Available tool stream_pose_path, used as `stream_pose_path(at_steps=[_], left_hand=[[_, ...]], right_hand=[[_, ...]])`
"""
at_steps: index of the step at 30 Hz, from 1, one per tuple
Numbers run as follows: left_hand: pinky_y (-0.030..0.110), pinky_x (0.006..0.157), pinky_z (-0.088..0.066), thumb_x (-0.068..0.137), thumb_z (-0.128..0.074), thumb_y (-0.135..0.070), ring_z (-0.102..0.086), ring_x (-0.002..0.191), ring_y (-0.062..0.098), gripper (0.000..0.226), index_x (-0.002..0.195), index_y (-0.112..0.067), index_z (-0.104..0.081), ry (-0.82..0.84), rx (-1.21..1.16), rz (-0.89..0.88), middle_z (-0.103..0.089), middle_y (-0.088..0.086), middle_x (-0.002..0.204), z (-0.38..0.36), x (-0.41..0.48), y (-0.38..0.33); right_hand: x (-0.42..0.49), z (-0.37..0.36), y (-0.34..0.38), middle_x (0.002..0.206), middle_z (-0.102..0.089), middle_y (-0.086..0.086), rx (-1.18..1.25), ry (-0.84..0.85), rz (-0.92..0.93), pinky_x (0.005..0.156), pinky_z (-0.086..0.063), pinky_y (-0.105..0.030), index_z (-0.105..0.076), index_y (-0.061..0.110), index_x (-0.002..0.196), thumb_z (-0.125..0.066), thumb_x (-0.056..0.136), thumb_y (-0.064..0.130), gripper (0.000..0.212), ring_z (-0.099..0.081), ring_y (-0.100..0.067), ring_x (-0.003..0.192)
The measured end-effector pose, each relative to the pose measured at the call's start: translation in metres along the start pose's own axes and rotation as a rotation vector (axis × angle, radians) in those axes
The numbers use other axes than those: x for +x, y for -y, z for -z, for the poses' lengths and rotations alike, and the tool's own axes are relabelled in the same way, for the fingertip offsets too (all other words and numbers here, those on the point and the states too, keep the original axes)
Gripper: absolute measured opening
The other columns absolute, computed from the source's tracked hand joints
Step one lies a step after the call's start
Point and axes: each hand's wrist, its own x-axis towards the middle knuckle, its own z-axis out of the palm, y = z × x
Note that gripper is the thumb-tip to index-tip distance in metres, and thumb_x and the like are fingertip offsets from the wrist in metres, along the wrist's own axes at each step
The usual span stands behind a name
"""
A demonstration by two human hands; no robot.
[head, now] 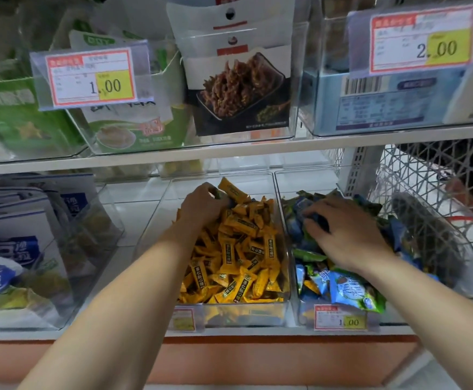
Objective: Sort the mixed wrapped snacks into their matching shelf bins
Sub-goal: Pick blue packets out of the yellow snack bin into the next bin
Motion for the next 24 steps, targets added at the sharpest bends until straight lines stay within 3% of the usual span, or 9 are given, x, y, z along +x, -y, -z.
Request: stream_pose_path(at_steps=[5, 10, 13, 16, 17, 19, 21, 24], left_hand=[[0.021, 0.067, -0.039, 0.078, -0.081, -0.034, -0.061, 0.094, 0.016, 0.036, 0.108, -0.019, -0.067, -0.092, -0.102, -0.130, -0.067, -0.002, 0.104, 0.006, -0.016, 0.007], [0.024, 0.076, -0.051, 0.076, -0.081, -0.027, -0.064, 0.091, 0.014, 0.034, 0.107, -0.018, -0.069, -0.217, -0.219, -0.091, -0.069, -0.003, 0.103, 0.028, -0.037, 0.010], [0.011, 0.069, -0.046, 0.077, -0.080, -0.025, -0.062, 0.086, 0.004, 0.025, 0.098, -0.022, -0.067, -0.258, -0.342, -0.129, -0.068, -0.007, 0.099, 0.048, -0.061, 0.006], [0.022, 0.072, -0.050, 0.078, -0.078, -0.020, -0.065, 0.088, 0.005, 0.018, 0.091, -0.027, -0.068, -0.219, -0.400, -0.127, -0.070, -0.011, 0.095, 0.063, -0.088, 0.003], [0.017, 0.066, -0.049, 0.077, -0.078, -0.019, -0.065, 0.081, -0.001, 0.018, 0.089, -0.027, -0.068, -0.208, -0.418, -0.121, -0.070, -0.011, 0.092, 0.065, -0.098, 0.002], [0.008, 0.055, -0.046, 0.077, -0.079, -0.016, -0.063, 0.073, -0.007, 0.019, 0.091, -0.024, -0.067, -0.189, -0.411, -0.110, -0.069, -0.012, 0.089, 0.065, -0.114, -0.001], [0.015, 0.062, -0.052, 0.079, -0.078, -0.015, -0.064, 0.078, 0.000, 0.022, 0.096, -0.020, -0.066, -0.167, -0.372, -0.093, -0.067, -0.010, 0.089, 0.063, -0.124, -0.006], [0.042, 0.078, -0.059, 0.079, -0.075, -0.010, -0.068, 0.089, 0.023, 0.022, 0.098, -0.015, -0.065, -0.131, -0.429, -0.058, -0.069, 0.002, 0.091, 0.064, -0.136, -0.019]], right_hand=[[0.002, 0.007, 0.006, 0.124, -0.058, 0.004, 0.020, 0.001, -0.039, 0.095, -0.043, -0.038, -0.065, 0.033, 0.117, -0.054, 0.092, 0.046, 0.030, -0.048, -0.024, 0.120], [0.004, 0.013, 0.031, 0.125, -0.057, 0.002, 0.021, -0.142, -0.002, 0.095, -0.041, -0.039, -0.067, 0.029, 0.116, -0.062, 0.089, 0.040, 0.030, -0.047, -0.026, 0.120], [0.005, 0.015, 0.055, 0.122, -0.059, 0.001, 0.108, -0.192, 0.062, 0.095, -0.043, -0.039, -0.067, 0.028, 0.116, -0.065, 0.086, 0.039, 0.032, -0.049, -0.026, 0.118], [0.002, 0.014, 0.086, 0.114, -0.058, 0.007, 0.307, -0.127, 0.063, 0.088, -0.040, -0.029, -0.059, 0.037, 0.128, -0.054, 0.085, 0.052, 0.046, -0.051, -0.021, 0.118], [0.000, 0.013, 0.097, 0.114, -0.059, 0.010, 0.380, -0.089, 0.056, 0.087, -0.041, -0.029, -0.054, 0.040, 0.134, -0.050, 0.086, 0.054, 0.050, -0.053, -0.020, 0.118], [-0.002, 0.008, 0.114, 0.132, -0.058, 0.008, 0.467, -0.008, 0.051, 0.098, -0.044, -0.033, -0.044, 0.041, 0.144, -0.050, 0.089, 0.054, 0.056, -0.051, -0.019, 0.127], [-0.005, 0.002, 0.123, 0.146, -0.051, 0.002, 0.478, 0.094, 0.029, 0.108, -0.042, -0.038, -0.040, 0.036, 0.149, -0.052, 0.093, 0.051, 0.059, -0.046, -0.021, 0.135], [-0.011, -0.004, 0.130, 0.143, -0.055, 0.000, 0.534, 0.180, 0.008, 0.103, -0.045, -0.037, -0.044, 0.029, 0.146, -0.051, 0.097, 0.050, 0.054, -0.052, -0.021, 0.128]])
